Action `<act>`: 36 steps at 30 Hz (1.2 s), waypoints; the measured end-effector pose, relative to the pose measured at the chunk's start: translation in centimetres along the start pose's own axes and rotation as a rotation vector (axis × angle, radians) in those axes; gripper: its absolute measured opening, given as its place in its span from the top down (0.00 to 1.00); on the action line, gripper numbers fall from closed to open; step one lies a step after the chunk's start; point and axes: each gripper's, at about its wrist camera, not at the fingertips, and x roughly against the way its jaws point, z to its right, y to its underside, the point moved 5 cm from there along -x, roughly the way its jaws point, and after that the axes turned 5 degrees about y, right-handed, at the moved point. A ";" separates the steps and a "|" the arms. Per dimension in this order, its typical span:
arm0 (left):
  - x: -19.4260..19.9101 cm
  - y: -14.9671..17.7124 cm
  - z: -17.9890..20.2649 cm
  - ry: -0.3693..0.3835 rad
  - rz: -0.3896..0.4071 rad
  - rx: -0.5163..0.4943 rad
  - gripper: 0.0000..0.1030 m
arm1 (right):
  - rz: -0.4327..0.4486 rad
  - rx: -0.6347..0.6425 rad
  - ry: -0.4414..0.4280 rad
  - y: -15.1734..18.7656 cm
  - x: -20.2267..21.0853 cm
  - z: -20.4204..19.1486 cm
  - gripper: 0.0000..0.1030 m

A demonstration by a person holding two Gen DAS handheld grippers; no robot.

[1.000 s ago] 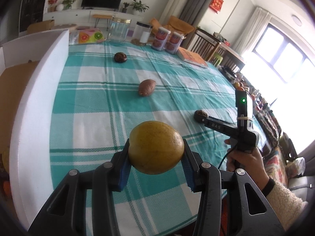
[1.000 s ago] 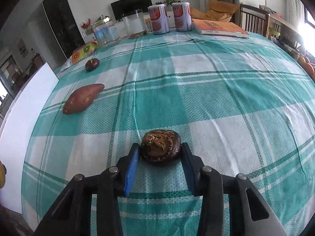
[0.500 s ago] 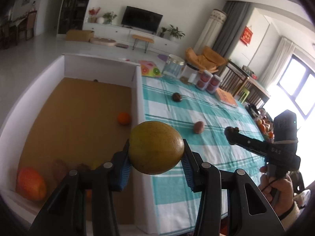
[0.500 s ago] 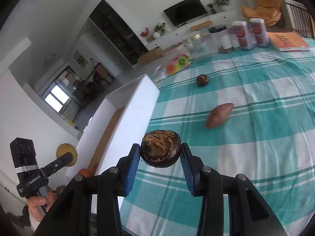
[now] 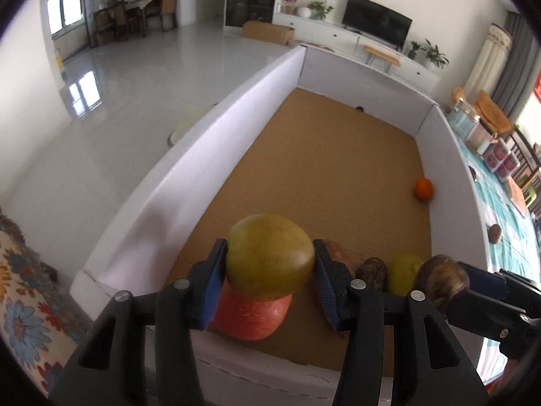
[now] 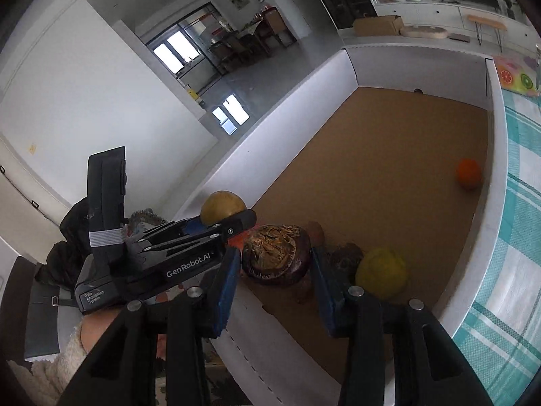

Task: Organize fruits
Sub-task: 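Withdraw both tools from the box back over the table, then move the left tool to the last dark brown fruit and close on it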

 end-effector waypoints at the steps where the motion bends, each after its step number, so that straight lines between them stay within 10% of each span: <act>1: 0.0 -0.2 0.1 -0.017 0.012 0.004 0.29 | 0.017 -0.003 0.010 0.1 0.3 0.4 0.36; 7: 1.4 -1.2 4.9 0.042 0.116 -0.045 0.23 | 0.200 -0.022 0.204 1.7 6.4 6.7 0.14; 18: 4.1 4.7 26.5 0.497 0.029 -0.397 0.19 | 0.280 -0.359 0.887 15.0 19.5 31.0 0.05; 25: -2.8 10.6 35.0 0.523 -0.155 -0.499 0.19 | 0.297 -0.500 0.919 18.5 23.5 34.8 0.05; 36: -8.7 9.7 33.4 0.355 -0.094 -0.476 0.19 | 0.256 -0.527 0.893 18.6 22.1 35.7 0.04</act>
